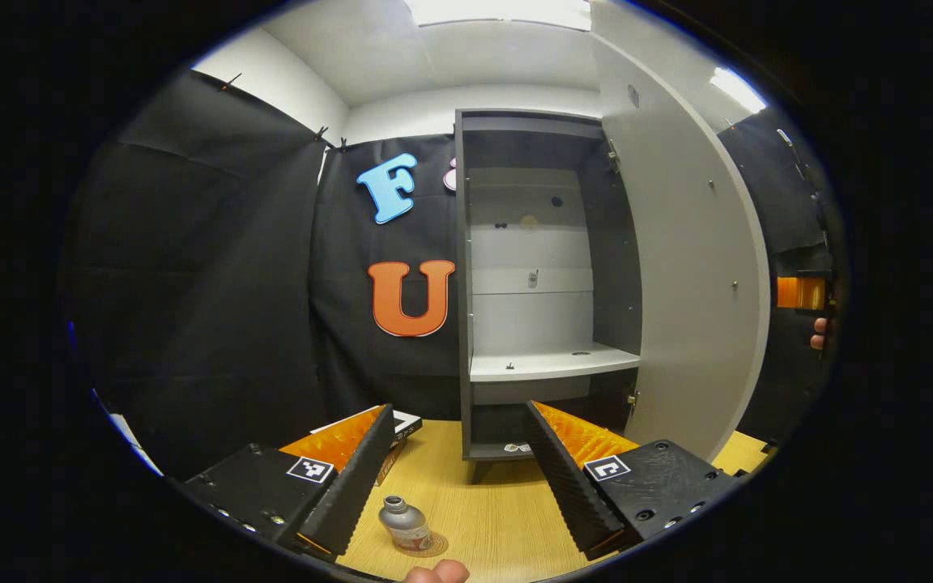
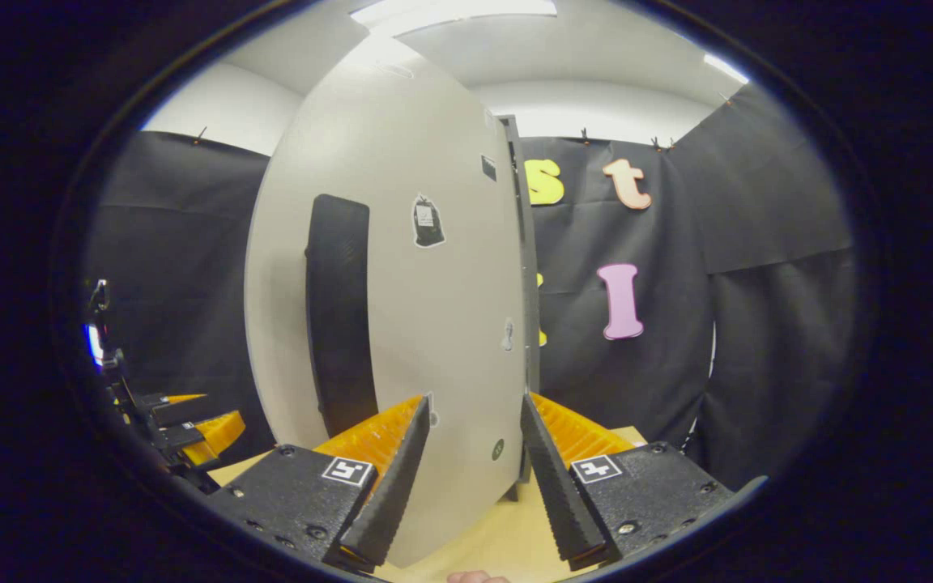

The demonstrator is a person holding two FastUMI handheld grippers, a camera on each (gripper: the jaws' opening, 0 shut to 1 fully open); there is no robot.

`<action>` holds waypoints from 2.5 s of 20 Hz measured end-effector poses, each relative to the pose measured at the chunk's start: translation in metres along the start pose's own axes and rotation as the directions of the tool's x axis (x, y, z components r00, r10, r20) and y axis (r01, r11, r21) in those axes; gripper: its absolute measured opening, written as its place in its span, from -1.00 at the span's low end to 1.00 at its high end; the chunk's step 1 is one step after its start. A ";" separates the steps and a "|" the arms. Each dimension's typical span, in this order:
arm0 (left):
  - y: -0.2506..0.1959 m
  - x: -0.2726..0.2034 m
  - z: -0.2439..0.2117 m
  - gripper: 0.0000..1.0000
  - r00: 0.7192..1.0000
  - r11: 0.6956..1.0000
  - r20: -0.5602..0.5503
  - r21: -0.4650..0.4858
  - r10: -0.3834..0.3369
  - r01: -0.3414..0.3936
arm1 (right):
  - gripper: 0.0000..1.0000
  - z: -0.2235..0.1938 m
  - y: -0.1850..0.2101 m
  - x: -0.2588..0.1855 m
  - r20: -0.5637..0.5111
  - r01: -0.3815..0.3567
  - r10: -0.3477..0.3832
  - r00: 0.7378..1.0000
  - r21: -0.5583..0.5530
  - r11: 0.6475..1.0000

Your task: Open the cabinet door with the right hand, grasp the bottle in the cabinet with the left hand and place it on the coaster, then close the cabinet door with the right hand.

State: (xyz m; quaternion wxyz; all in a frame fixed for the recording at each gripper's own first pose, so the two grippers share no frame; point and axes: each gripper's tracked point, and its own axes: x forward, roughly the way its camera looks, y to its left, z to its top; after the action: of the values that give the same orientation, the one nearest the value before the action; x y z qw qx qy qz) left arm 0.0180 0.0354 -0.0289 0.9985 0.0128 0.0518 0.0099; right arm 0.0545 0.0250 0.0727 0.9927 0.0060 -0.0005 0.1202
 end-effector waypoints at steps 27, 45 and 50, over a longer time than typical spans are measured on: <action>0.044 0.008 -0.023 0.88 0.997 0.996 -0.016 -0.047 0.080 -0.081 | 0.53 -0.033 0.067 0.085 -0.009 -0.131 0.131 0.991 0.020 0.991; -0.068 -0.012 -0.016 0.88 0.995 0.996 0.053 -0.038 -0.081 0.083 | 0.66 -0.067 -0.085 -0.075 0.025 0.288 -0.288 0.957 -0.005 0.958; -0.072 -0.022 -0.019 0.88 0.996 0.997 0.057 -0.023 -0.075 0.076 | 0.69 -0.073 -0.093 -0.082 0.017 0.286 -0.287 0.958 0.017 0.958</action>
State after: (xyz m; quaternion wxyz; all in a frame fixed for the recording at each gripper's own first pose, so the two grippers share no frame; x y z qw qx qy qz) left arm -0.0043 -0.0369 -0.0474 0.9993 -0.0016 0.0238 -0.0277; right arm -0.0032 -0.0837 -0.0012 0.9996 0.0143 -0.0082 -0.0249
